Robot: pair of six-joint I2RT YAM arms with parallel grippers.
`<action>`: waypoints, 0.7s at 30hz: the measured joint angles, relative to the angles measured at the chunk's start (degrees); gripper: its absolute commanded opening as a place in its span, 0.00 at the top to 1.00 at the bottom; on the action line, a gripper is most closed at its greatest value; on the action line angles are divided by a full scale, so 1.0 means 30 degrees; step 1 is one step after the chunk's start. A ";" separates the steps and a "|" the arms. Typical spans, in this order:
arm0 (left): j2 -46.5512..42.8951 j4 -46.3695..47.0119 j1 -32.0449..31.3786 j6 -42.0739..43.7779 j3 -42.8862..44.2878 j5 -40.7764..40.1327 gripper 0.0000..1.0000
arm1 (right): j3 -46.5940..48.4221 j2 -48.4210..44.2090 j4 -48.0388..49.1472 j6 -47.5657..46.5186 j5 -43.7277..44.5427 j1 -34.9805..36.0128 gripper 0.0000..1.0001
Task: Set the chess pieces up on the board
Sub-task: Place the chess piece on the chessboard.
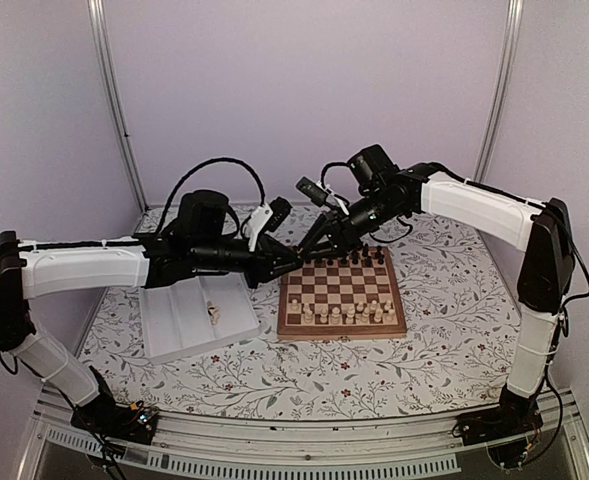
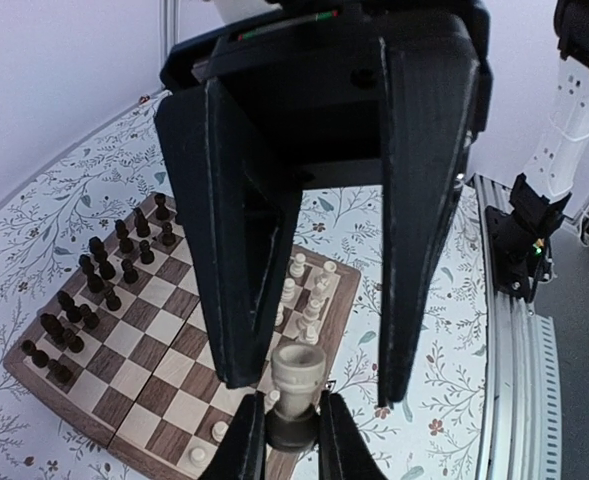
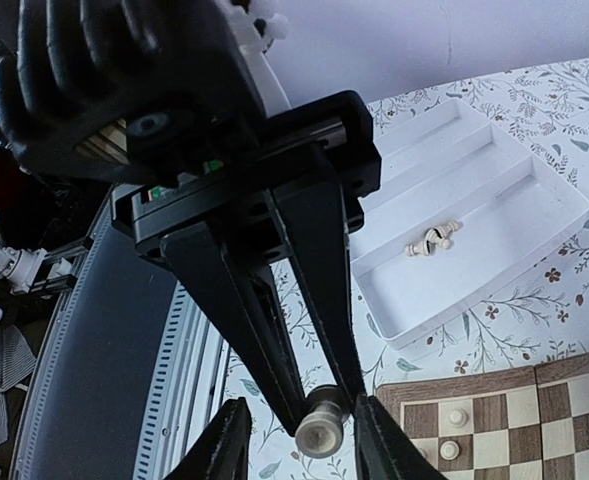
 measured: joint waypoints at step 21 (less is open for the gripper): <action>0.0087 0.0109 -0.0182 -0.0117 -0.0146 -0.0707 0.72 | 0.0000 0.0022 -0.0044 -0.0787 0.0838 0.0364 0.95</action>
